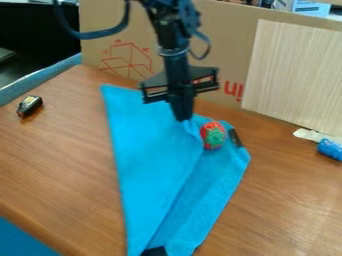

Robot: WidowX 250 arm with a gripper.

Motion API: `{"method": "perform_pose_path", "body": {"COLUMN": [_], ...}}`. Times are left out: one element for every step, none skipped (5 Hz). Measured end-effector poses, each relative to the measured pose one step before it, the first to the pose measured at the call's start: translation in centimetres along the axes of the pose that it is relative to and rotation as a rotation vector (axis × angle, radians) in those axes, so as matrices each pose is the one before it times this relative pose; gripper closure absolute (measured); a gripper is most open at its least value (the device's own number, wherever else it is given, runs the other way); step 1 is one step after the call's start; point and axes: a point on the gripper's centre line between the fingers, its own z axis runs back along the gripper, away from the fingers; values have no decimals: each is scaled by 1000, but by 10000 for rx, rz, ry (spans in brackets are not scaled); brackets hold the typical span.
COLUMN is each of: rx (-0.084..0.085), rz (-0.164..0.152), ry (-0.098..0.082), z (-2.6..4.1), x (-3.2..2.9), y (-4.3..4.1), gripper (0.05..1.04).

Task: Fold the cloth from bottom left to top right

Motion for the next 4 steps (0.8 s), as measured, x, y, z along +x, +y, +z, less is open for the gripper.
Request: {"method": "perform_pose_path", "body": {"rx": [-188,-19,58,92], "rz": [114,-14,-25,79], "ry": [-61,99,26,-65], "z": [91,-448,-704,-436], "x": [197,35,-85,-137], "y": [-2448,-2087,-1742,-1054], "gripper": [1031,1032,1032,1017]}}
